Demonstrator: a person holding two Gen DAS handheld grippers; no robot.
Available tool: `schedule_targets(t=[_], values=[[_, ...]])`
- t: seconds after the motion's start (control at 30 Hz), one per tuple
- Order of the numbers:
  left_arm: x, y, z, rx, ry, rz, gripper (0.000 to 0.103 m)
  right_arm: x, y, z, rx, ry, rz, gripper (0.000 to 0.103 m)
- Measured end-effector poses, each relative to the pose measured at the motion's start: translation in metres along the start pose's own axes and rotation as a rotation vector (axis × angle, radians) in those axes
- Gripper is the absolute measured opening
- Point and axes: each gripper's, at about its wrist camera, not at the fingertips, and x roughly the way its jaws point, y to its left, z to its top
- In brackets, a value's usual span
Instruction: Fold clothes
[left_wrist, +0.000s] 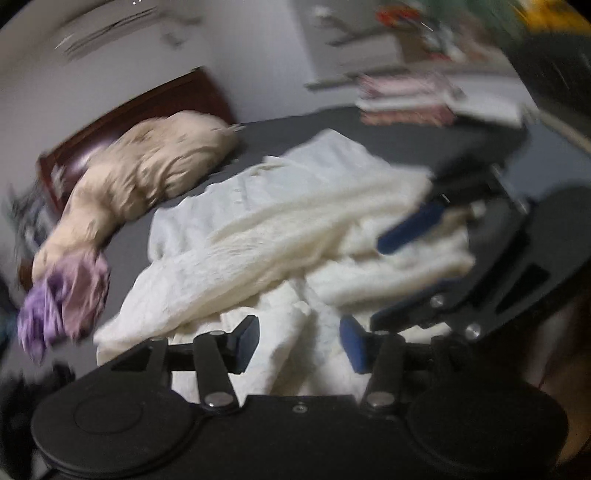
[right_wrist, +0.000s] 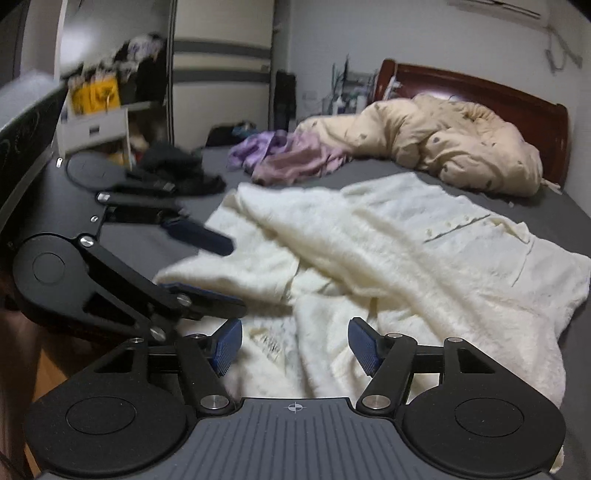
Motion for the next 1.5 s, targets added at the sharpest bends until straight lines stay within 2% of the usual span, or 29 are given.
schedule_targets(t=[0.13, 0.3, 0.4, 0.53, 0.6, 0.67, 0.77, 0.93, 1.13, 1.27, 1.4, 1.5], values=[[-0.008, 0.016, 0.006, -0.137, -0.006, 0.040, 0.056, -0.015, -0.024, 0.009, 0.080, -0.053, 0.024, 0.065], [0.001, 0.013, 0.011, -0.103, 0.022, 0.090, 0.059, -0.033, -0.065, 0.017, 0.215, -0.068, -0.039, 0.065], [0.013, 0.006, 0.013, -0.073, 0.056, 0.104, 0.060, -0.044, -0.087, 0.017, 0.316, -0.079, -0.016, 0.065], [0.031, -0.005, 0.016, -0.042, 0.099, 0.161, 0.059, -0.055, -0.102, 0.009, 0.355, -0.086, 0.001, 0.065], [0.039, -0.014, 0.019, 0.030, 0.114, 0.199, 0.059, -0.056, -0.104, 0.005, 0.369, -0.078, -0.003, 0.065], [0.047, -0.025, 0.019, 0.152, 0.124, 0.218, 0.058, -0.055, -0.104, 0.004, 0.361, -0.075, -0.001, 0.065], [0.052, -0.041, 0.017, 0.339, 0.129, 0.189, 0.058, -0.053, -0.103, 0.005, 0.330, -0.083, 0.005, 0.065], [0.066, -0.049, 0.013, 0.468, 0.188, 0.178, 0.057, -0.057, -0.105, 0.006, 0.336, -0.099, 0.012, 0.065], [0.076, -0.039, 0.019, 0.447, 0.208, 0.223, 0.042, -0.052, -0.111, 0.006, 0.375, -0.106, 0.015, 0.065], [0.075, -0.040, 0.020, 0.427, 0.208, 0.221, 0.023, -0.052, -0.113, 0.004, 0.390, -0.101, 0.011, 0.065], [0.074, -0.041, 0.023, 0.356, 0.200, 0.199, 0.014, -0.052, -0.114, 0.001, 0.404, -0.096, 0.008, 0.065], [0.073, -0.035, 0.026, 0.272, 0.160, 0.219, 0.010, -0.052, -0.115, -0.002, 0.415, -0.093, 0.006, 0.065]])
